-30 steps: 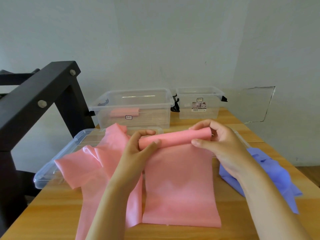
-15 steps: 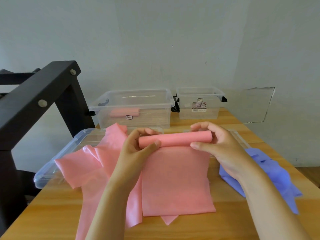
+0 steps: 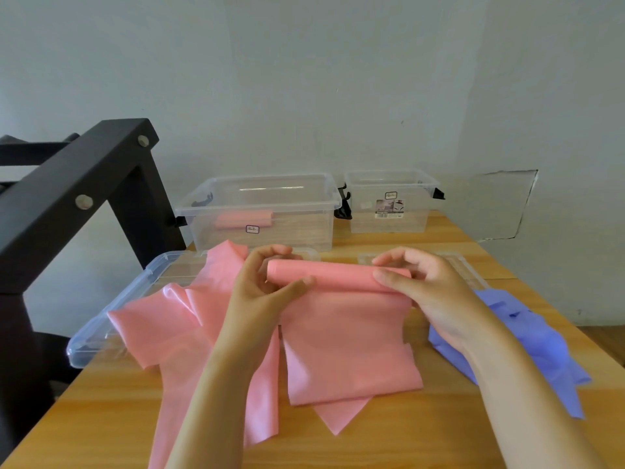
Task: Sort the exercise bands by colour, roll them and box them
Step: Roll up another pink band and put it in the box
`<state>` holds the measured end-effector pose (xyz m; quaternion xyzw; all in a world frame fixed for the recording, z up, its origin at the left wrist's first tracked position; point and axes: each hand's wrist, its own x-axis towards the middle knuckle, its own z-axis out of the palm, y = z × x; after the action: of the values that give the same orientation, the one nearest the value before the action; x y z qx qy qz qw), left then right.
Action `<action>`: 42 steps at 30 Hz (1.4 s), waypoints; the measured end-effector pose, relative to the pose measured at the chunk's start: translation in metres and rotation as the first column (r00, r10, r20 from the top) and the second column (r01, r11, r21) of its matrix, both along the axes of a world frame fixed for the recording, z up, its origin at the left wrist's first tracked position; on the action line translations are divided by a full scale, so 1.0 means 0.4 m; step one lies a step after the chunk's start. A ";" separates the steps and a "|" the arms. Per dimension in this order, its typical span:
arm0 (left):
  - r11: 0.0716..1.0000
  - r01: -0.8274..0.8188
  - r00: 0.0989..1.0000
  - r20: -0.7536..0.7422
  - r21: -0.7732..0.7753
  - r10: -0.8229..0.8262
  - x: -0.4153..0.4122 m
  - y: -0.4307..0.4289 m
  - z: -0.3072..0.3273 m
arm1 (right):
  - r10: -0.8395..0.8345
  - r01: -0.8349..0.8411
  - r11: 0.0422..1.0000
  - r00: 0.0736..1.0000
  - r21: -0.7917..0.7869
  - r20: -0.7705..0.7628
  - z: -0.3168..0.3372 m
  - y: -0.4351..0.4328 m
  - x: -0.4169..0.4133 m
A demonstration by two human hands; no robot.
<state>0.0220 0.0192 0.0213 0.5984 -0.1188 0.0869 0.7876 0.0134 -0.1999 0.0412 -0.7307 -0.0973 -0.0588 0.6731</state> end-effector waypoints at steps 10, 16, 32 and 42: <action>0.997 0.023 0.999 -0.037 0.079 -0.020 -0.015 -0.012 0.006 | -0.010 0.003 0.996 0.997 0.091 0.070 0.012 -0.003 -0.003; 0.996 0.081 0.996 -0.025 0.041 -0.080 -0.013 0.001 0.001 | -0.018 0.017 1.000 0.997 0.016 0.081 0.008 0.005 -0.004; 0.998 -0.056 0.996 -0.066 0.039 0.059 -0.012 -0.015 0.004 | -0.039 0.026 0.983 0.997 0.181 0.070 0.007 0.010 0.000; 0.998 0.016 0.997 -0.082 0.052 -0.012 -0.027 -0.039 0.011 | -0.065 0.046 0.977 0.994 0.208 0.085 0.011 0.013 0.004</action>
<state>0.0111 0.0034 0.0257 0.6213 -0.0929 0.0538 0.7762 0.0149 -0.1946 0.0455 -0.6561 -0.1010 -0.1206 0.7381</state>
